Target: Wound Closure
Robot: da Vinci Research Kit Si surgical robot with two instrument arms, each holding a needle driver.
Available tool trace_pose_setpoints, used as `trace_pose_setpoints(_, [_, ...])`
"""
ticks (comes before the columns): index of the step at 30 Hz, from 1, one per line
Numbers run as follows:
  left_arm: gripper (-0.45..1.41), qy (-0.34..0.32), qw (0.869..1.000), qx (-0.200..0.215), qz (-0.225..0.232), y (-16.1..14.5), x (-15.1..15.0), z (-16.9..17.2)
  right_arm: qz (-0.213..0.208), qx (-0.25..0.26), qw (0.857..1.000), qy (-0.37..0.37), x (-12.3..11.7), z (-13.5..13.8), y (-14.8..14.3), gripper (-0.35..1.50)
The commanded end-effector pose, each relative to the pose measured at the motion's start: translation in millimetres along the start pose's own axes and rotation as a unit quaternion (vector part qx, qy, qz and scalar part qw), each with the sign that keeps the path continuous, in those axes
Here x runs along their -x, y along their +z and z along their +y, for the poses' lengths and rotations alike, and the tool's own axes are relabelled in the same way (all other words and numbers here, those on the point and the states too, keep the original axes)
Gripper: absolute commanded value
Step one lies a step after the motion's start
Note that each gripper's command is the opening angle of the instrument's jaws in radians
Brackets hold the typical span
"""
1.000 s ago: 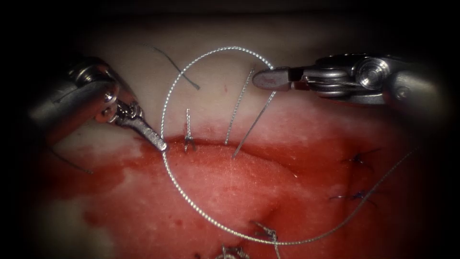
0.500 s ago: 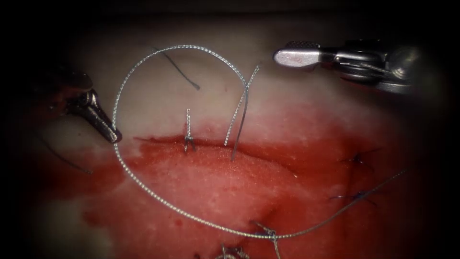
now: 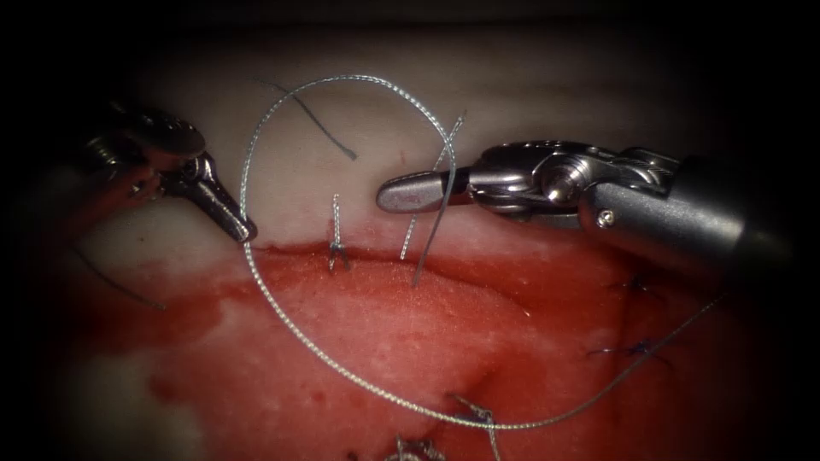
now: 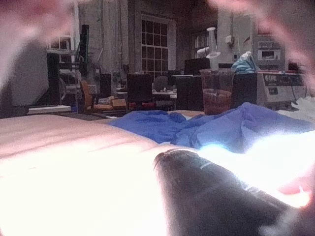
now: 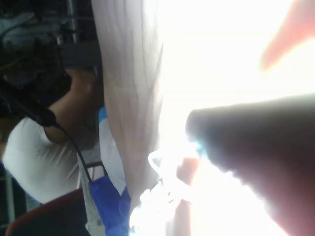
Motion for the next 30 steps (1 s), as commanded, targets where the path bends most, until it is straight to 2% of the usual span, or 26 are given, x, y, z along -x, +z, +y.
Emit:
trace_pose_setpoints(1, [-0.45,0.000,1.000,-0.003,0.002,-0.7,-1.4,0.8,-0.016,0.011,1.000,0.000,1.8,0.9,0.7,-0.35])
trace_pose_setpoints(2, [-0.45,-0.006,1.000,-0.005,0.004,-0.6,-1.4,0.5,-0.030,0.030,0.999,-0.005,2.1,1.2,0.8,-0.35])
trace_pose_setpoints(3, [-0.45,-0.019,1.000,-0.013,0.008,-0.1,-1.4,-0.3,-0.066,0.062,0.996,-0.001,2.7,1.5,0.7,-0.35])
trace_pose_setpoints(4, [-0.45,-0.019,1.000,-0.013,0.008,-0.1,-1.4,-0.3,-0.066,0.062,0.996,-0.001,2.7,1.5,0.7,-0.35])
trace_pose_setpoints(6, [-0.45,-0.026,1.000,-0.015,0.008,0.7,-1.3,-0.8,-0.095,0.077,0.992,0.005,3.0,1.5,0.6,-0.35])
trace_pose_setpoints(10, [-0.45,-0.040,0.999,0.008,0.007,3.5,-1.3,-1.6,-0.160,0.103,0.981,0.031,3.2,1.2,1.0,-0.35])
trace_pose_setpoints(11, [-0.45,-0.040,0.999,0.008,0.007,3.5,-1.3,-1.6,-0.160,0.103,0.981,0.031,3.2,1.2,1.0,-0.35])
trace_pose_setpoints(18, [-0.45,-0.065,0.997,0.034,-0.019,7.4,-0.9,-1.2,-0.258,0.080,0.962,0.035,4.0,0.2,2.1,-0.35])
trace_pose_setpoints(19, [-0.45,-0.067,0.997,0.027,-0.032,8.5,-0.6,-1.1,-0.277,0.082,0.957,0.034,4.2,0.1,2.4,-0.35])
trace_pose_setpoints(24, [-0.45,-0.058,0.996,-0.002,-0.066,9.5,0.3,-0.2,-0.317,0.064,0.946,0.017,4.7,0.0,2.5,-0.35])
trace_pose_setpoints(25, [-0.45,-0.051,0.995,-0.021,-0.086,9.7,0.9,0.5,-0.331,0.040,0.943,-0.002,5.0,0.1,2.5,-0.35])
trace_pose_setpoints(27, [-0.45,-0.047,0.994,-0.031,-0.096,9.7,1.2,0.8,-0.338,0.029,0.941,-0.013,5.0,0.1,2.4,-0.35])
trace_pose_setpoints(30, [-0.45,-0.036,0.990,-0.056,-0.123,10.0,2.0,1.6,-0.349,-0.025,0.936,-0.047,5.2,0.2,2.4,-0.35])
